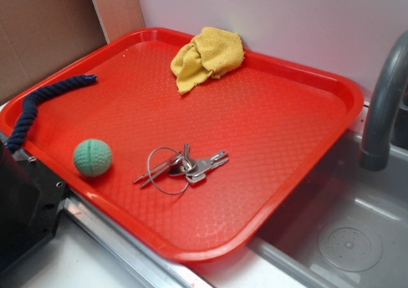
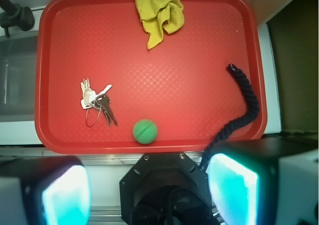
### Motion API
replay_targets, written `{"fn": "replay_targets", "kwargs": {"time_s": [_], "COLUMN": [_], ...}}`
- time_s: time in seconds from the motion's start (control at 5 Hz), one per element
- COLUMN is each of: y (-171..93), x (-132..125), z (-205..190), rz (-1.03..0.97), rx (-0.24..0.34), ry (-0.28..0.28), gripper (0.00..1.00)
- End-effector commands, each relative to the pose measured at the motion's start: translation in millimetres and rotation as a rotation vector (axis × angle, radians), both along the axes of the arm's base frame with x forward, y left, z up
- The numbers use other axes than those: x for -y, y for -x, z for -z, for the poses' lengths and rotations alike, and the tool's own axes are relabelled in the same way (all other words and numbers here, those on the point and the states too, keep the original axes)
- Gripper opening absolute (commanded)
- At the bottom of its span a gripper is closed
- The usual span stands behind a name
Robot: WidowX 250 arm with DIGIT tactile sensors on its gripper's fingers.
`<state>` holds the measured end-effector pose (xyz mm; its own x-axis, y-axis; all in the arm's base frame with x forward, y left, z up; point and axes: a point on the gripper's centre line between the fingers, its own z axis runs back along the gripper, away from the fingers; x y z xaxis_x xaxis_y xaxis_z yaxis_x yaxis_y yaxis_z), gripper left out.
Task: Grab the yellow cloth.
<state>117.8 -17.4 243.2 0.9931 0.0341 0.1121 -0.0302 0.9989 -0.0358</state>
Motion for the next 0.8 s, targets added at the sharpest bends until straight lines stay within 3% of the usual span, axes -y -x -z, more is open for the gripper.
{"fn": "replay_targets", "kwargs": {"time_s": [0.0, 0.2, 0.4, 0.6], "y": [0, -33, -70, -106], "x": [0, -26, -40, -37], "z": [0, 50, 98, 126], "rz": [0.0, -0.042, 0.003, 0.033], "rx": [0.0, -0.07, -0.02, 0.04], "ry": [0.0, -0.059, -0.067, -0.042], "gripper": [1.0, 1.0, 1.0, 1.0]}}
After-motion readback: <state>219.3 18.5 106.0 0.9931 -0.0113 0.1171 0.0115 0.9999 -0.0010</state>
